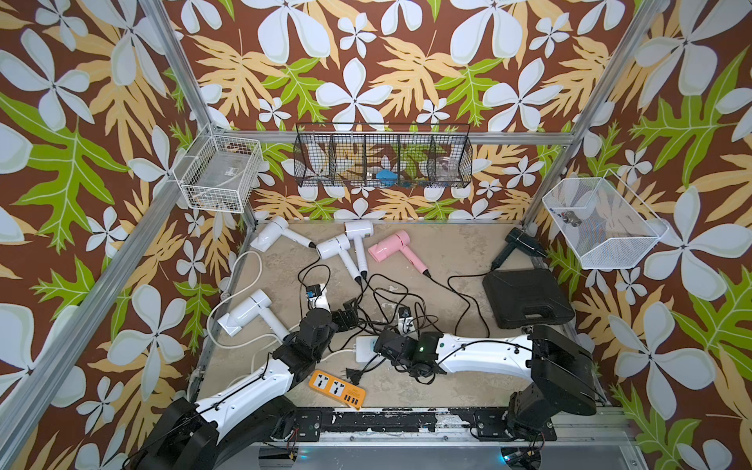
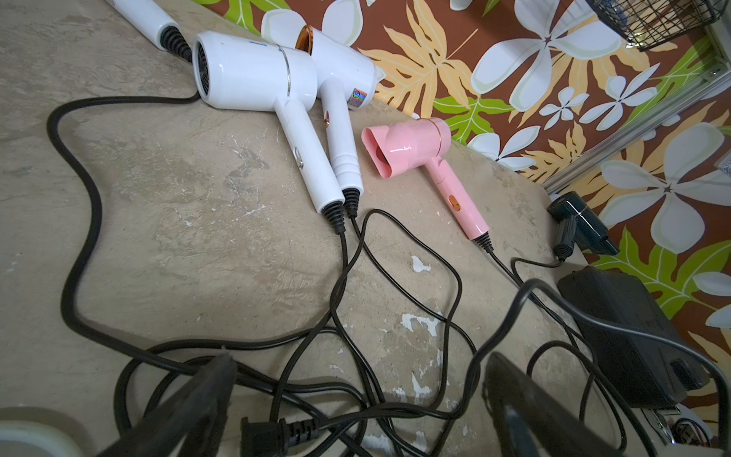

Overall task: Charge the blow dryers
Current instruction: Insert the plug into the socket.

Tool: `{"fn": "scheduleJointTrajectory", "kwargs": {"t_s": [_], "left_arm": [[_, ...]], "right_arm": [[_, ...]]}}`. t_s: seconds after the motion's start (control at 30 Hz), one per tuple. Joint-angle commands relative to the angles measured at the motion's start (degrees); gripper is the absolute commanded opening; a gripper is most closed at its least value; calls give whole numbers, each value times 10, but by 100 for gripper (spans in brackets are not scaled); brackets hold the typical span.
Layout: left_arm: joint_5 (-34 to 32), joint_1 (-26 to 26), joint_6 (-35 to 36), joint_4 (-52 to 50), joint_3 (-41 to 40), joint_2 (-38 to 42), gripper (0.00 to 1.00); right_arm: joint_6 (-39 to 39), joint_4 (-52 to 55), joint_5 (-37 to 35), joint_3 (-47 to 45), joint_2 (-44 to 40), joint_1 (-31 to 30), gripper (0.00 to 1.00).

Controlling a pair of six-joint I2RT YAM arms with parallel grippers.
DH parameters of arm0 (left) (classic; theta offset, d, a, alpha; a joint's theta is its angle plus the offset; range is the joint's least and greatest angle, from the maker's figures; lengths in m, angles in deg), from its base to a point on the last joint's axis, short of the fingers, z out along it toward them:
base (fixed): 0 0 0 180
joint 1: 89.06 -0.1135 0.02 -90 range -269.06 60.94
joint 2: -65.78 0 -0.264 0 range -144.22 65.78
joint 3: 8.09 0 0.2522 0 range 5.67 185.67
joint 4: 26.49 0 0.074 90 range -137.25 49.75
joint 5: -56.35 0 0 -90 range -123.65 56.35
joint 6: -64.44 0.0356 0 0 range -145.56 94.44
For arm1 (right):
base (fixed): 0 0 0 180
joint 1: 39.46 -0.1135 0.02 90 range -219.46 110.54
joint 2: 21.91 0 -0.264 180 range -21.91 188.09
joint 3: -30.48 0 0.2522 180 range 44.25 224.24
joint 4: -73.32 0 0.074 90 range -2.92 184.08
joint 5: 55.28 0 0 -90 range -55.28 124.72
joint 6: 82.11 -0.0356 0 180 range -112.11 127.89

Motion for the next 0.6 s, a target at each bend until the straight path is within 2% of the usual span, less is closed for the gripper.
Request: {"fn": "scheduleJointTrajectory", "kwargs": {"t_s": [0.0, 0.2, 0.57], "left_arm": [[4, -2, 4, 12, -2, -2, 99], [4, -2, 5, 13, -1, -3, 99], [-2, -2, 10, 10, -1, 5, 100]], "right_arm": [[-3, 43, 147, -35, 21, 14, 0], [25, 109, 120, -13, -7, 36, 0], [70, 161, 94, -27, -83, 81, 0]]}}
